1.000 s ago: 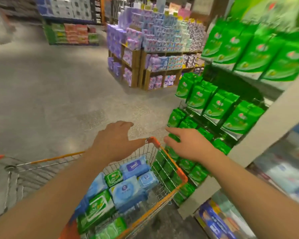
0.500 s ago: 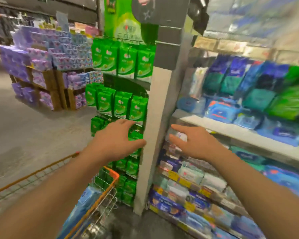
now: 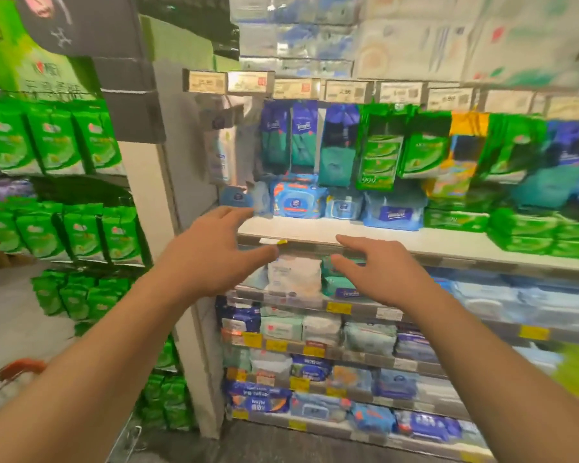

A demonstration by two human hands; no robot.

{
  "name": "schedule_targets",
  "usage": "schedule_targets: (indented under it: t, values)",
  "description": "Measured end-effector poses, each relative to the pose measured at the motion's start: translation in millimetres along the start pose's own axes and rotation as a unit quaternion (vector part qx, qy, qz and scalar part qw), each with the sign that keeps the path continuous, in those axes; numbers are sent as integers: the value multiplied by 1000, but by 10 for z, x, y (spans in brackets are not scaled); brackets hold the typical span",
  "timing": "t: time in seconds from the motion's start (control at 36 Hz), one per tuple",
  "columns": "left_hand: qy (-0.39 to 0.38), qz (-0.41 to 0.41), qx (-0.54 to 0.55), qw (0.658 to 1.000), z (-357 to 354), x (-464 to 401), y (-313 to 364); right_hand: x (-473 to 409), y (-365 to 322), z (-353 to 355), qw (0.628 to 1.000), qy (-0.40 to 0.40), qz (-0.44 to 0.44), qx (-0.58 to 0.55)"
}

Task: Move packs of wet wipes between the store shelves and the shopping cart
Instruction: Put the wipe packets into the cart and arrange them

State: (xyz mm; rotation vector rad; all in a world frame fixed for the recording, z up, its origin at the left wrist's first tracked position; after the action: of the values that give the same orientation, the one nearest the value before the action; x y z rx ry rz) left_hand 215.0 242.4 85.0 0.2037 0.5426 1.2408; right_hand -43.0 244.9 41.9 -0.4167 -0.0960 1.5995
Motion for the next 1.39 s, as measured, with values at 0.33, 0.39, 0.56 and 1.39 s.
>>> schedule_targets:
  t: [0.33, 0.39, 0.56, 1.39]
  values:
    - [-12, -32, 52, 998, -375, -1023, 18, -559, 534, 18, 996, -17, -48, 67]
    - [-20, -32, 55, 998, -429, -1208, -41, -745, 537, 11, 996, -12, -52, 75]
    - [-37, -35, 56, 997, -551, -1787, -286, -1279, 501, -30, 995, 18, -61, 81]
    - [39, 65, 468, 880, -1681, -3656, -5, -3330, 745, -340, 909, 218, -101, -341]
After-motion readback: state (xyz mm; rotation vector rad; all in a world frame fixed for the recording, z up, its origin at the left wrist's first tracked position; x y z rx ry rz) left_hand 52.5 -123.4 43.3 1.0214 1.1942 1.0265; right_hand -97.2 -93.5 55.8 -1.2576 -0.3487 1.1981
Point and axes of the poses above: each hand's wrist, its own x-axis away from the middle knuckle, its own z-axis out of the back of the hand, y = z × x, the point moved 4 cm from there along -x, towards the middle knuckle, and after that the axes turned 8 degrees about x, right-handed, at the moved point
